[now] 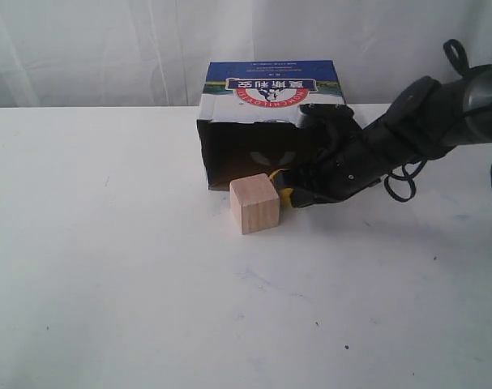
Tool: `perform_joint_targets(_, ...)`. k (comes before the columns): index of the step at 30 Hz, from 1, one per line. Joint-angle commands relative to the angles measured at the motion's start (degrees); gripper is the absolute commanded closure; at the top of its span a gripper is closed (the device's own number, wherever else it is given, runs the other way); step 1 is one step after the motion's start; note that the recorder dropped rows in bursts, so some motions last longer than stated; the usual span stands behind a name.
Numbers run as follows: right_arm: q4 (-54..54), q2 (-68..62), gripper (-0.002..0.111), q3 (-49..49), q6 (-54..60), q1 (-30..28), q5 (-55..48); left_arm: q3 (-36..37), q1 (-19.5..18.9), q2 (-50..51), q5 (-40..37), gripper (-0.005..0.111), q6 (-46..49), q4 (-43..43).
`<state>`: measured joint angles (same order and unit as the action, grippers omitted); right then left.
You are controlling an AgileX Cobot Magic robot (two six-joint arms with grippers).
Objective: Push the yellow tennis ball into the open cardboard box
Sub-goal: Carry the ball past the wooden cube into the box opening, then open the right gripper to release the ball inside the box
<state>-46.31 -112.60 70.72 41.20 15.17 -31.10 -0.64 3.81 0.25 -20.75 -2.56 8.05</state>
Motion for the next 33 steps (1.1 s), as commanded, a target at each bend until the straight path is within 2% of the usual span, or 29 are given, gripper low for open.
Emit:
perform_joint_targets(1,-0.61,-2.02,0.108,0.60,0.94,-0.24,1.69,0.48,0.34,-0.25,-2.84,0.107,-0.20,0.81)
perform_joint_targets(4,-1.10,-3.70,0.108,0.60,1.05,-0.02,4.00,0.48,0.34,-0.25,-2.84,0.107,-0.20,0.81)
perform_joint_targets(12,-13.58,-5.13,0.108,6.05,8.46,-0.98,24.16,0.48,0.34,-0.25,-2.84,0.107,-0.20,0.81)
perform_joint_targets(15,-13.30,-2.73,0.108,5.98,9.39,-1.49,22.04,0.48,0.34,-0.25,-2.84,0.107,-0.20,0.81)
perform_joint_targets(21,-7.41,-1.55,0.108,5.85,10.00,-1.49,9.22,0.48,0.34,-0.25,-2.84,0.107,-0.20,0.81)
perform_joint_targets(28,-5.30,-0.15,0.108,5.85,9.38,-1.49,8.04,0.48,0.34,-0.25,-2.84,0.107,-0.20,0.81)
perform_joint_targets(31,-0.42,1.63,0.108,5.85,7.55,-1.49,4.93,0.48,0.34,-0.25,-2.84,0.107,-0.20,0.81)
perform_joint_targets(33,7.10,2.93,0.108,5.85,5.40,-1.49,1.51,0.48,0.34,-0.25,-2.84,0.107,-0.20,0.81)
